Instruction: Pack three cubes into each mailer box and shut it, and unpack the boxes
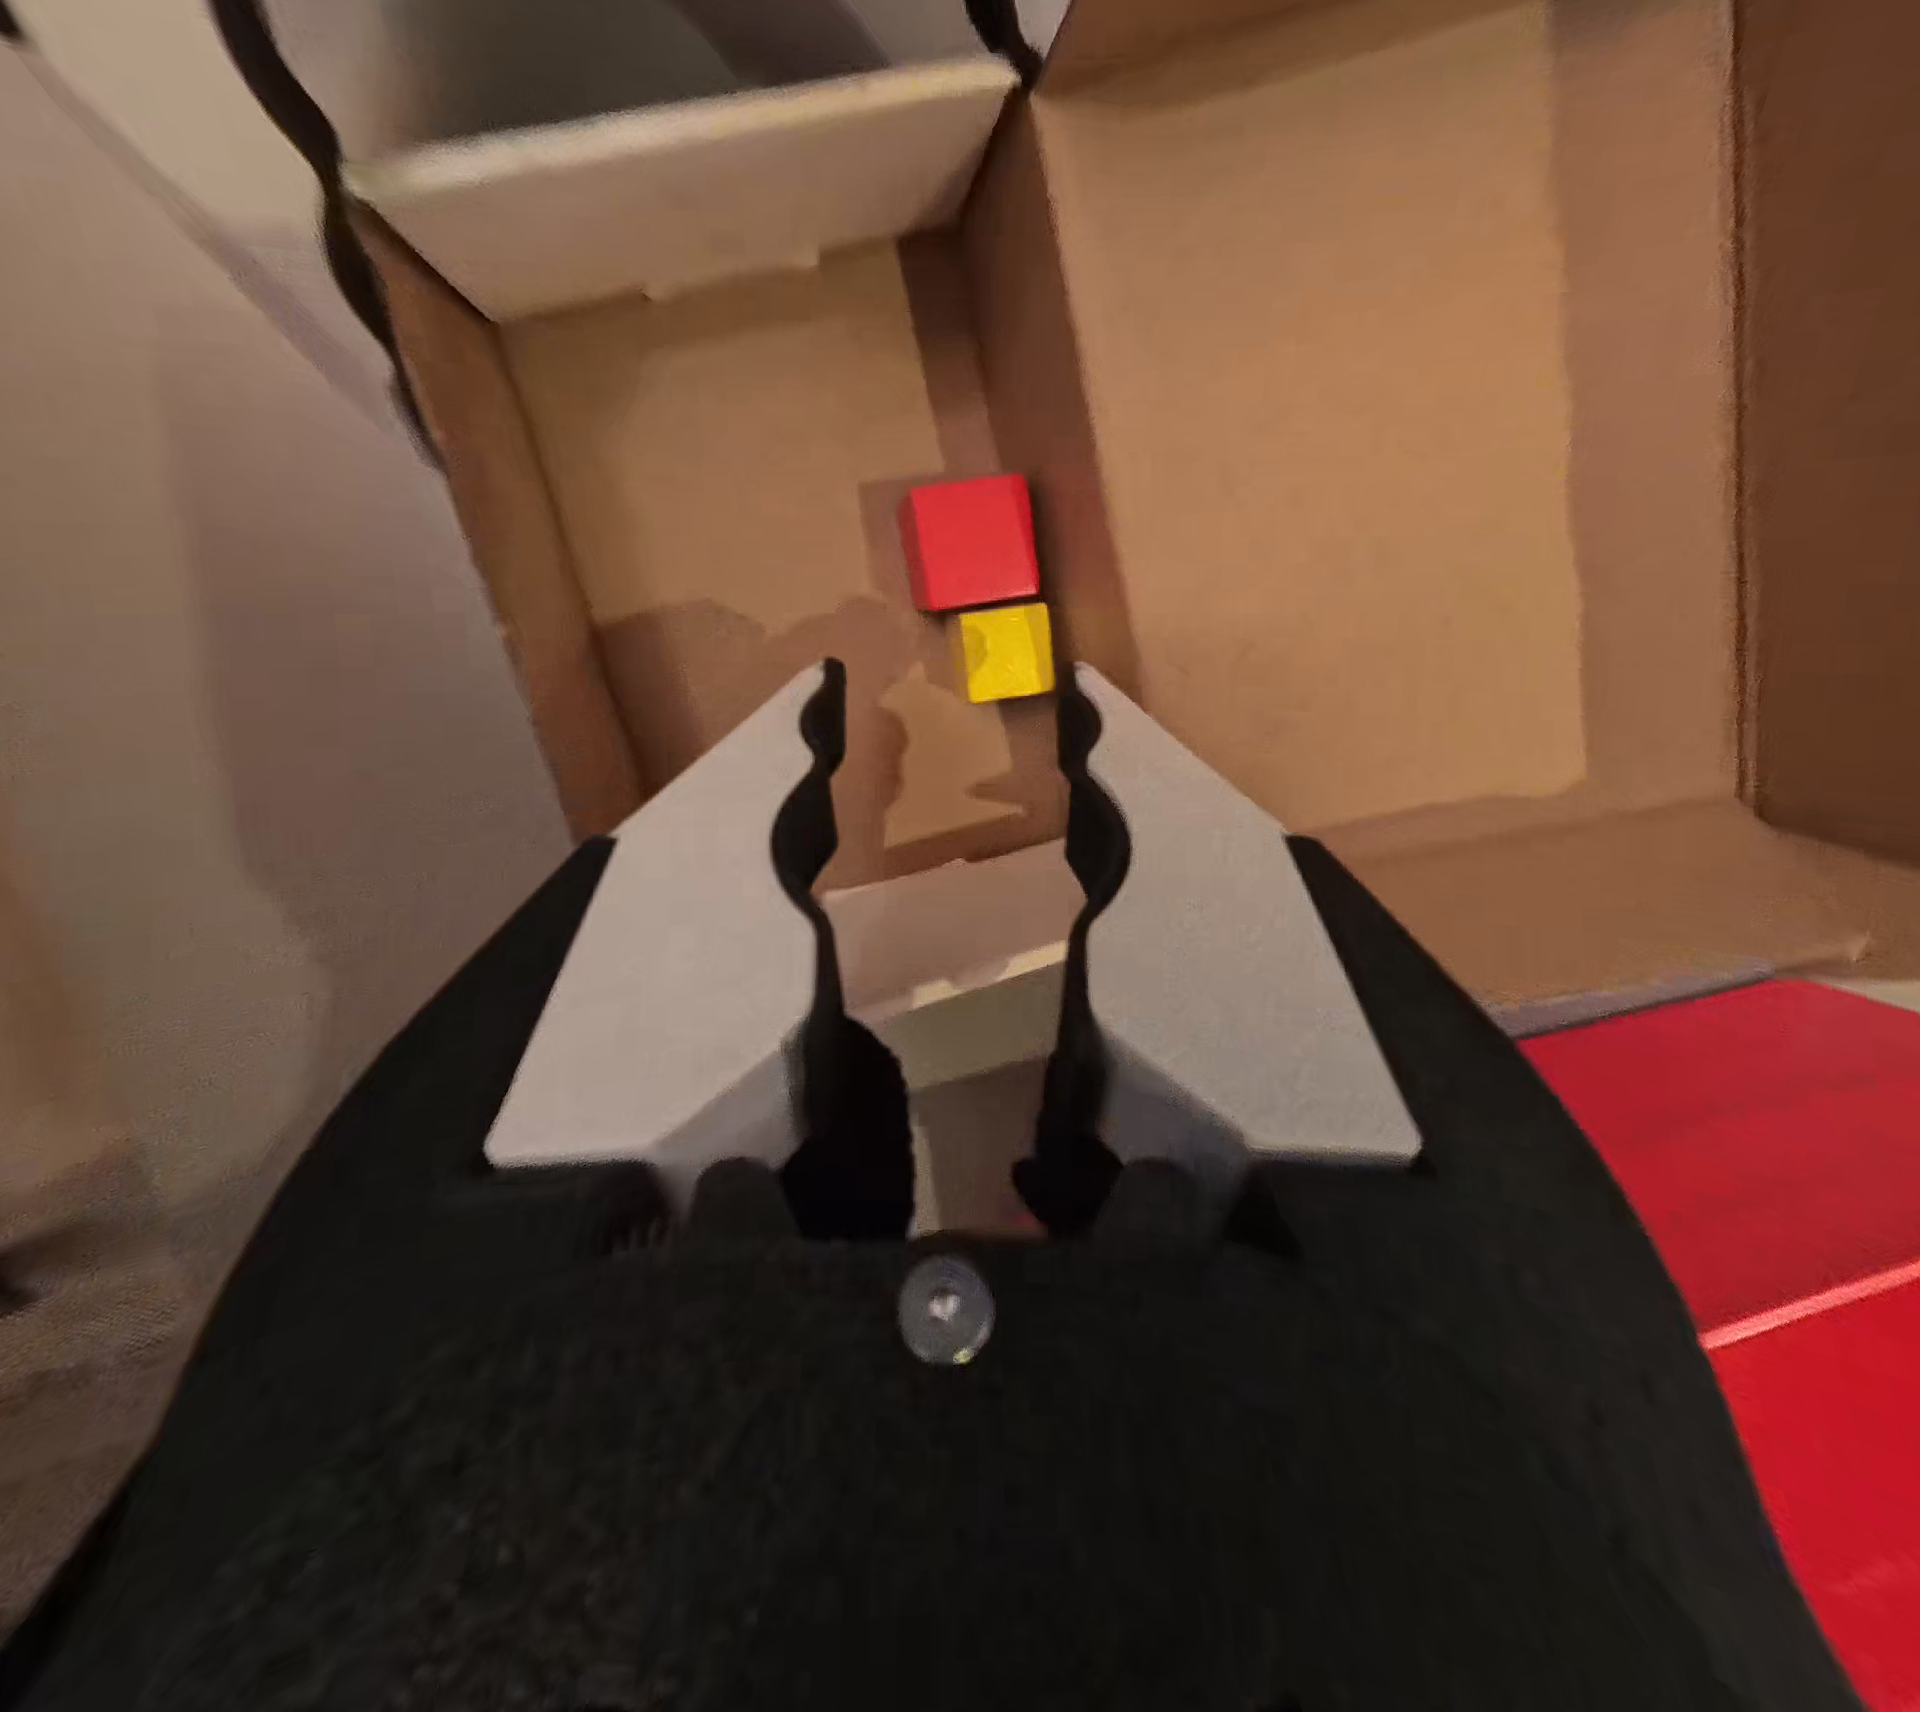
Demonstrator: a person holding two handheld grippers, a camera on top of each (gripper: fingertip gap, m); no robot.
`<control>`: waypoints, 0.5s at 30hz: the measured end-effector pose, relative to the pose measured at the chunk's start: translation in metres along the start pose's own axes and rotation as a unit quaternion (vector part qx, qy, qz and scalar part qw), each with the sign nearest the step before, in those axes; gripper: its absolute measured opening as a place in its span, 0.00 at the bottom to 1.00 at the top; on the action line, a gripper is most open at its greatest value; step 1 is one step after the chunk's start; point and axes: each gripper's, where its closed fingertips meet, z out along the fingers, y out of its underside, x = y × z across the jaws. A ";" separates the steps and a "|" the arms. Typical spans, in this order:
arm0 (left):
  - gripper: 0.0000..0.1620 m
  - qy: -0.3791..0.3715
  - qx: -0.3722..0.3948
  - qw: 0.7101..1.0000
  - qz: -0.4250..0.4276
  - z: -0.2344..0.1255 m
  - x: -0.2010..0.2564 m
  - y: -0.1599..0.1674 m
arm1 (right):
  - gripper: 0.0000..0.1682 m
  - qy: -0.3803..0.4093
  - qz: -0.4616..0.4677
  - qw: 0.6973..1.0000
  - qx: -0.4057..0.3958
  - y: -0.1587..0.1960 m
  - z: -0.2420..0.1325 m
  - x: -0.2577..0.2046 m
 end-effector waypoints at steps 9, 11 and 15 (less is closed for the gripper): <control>0.77 0.007 0.001 1.000 0.000 0.000 0.001 0.000 | 0.21 0.033 -0.053 0.997 -0.038 0.009 0.024 0.006; 0.77 0.005 0.002 1.000 0.002 0.000 0.001 -0.001 | 0.21 0.039 -0.058 0.996 -0.050 0.012 0.029 0.005; 0.77 0.007 0.003 1.000 0.004 0.001 0.002 -0.002 | 0.15 0.053 -0.060 0.994 -0.070 0.016 0.038 0.007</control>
